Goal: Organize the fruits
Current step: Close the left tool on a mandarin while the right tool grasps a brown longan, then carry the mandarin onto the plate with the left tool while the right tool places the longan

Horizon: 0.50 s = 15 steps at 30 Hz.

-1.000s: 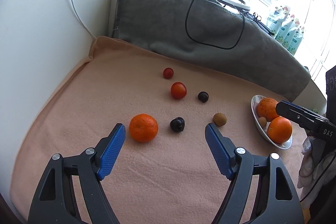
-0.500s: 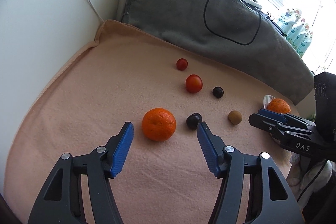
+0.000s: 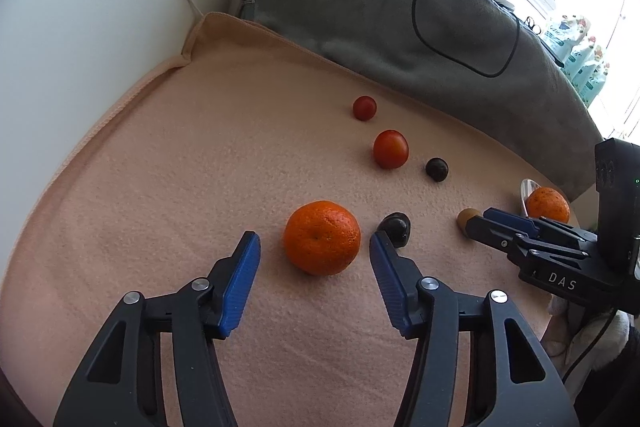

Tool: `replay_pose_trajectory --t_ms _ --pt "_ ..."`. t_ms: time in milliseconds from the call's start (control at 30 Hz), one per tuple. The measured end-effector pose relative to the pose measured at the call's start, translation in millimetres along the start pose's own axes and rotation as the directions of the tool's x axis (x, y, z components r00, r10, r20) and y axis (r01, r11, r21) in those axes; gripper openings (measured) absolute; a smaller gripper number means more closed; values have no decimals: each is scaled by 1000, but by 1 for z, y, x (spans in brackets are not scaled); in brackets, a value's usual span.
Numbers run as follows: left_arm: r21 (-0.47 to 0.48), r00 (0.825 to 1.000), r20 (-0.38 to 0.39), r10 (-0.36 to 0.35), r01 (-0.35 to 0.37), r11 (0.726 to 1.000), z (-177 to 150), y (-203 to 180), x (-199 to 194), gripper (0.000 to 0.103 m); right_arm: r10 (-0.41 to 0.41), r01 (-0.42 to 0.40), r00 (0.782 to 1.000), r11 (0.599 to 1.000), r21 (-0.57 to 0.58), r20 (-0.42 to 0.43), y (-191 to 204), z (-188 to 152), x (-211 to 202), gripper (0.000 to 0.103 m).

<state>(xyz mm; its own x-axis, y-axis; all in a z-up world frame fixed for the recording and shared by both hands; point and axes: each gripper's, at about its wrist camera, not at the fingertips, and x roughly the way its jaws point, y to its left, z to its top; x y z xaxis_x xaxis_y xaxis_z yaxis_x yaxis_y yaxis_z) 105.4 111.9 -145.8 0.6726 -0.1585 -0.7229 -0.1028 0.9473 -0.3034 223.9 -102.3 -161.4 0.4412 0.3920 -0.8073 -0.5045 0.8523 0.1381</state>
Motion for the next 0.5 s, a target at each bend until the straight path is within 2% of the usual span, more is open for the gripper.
replay_pose_trajectory --t_ms 200,267,367,433,500 --pt "-6 1000 -17 -3 3 1000 4 0 9 53 -7 7 1000 1000 -3 -10 0 2 5 43" --pt "-7 1000 -21 -2 2 1000 4 0 11 52 -7 6 1000 1000 -4 -15 0 3 7 39" --pt "-11 1000 -21 -14 14 1000 5 1 11 46 -7 7 1000 1000 -6 -17 0 3 8 37" --pt "-9 1000 -19 -22 22 1000 5 0 11 41 -6 6 1000 1000 -7 -17 0 4 8 32" --pt "-5 1000 -15 -15 15 1000 4 -2 11 41 -9 9 1000 1000 -4 -16 -1 4 8 27"
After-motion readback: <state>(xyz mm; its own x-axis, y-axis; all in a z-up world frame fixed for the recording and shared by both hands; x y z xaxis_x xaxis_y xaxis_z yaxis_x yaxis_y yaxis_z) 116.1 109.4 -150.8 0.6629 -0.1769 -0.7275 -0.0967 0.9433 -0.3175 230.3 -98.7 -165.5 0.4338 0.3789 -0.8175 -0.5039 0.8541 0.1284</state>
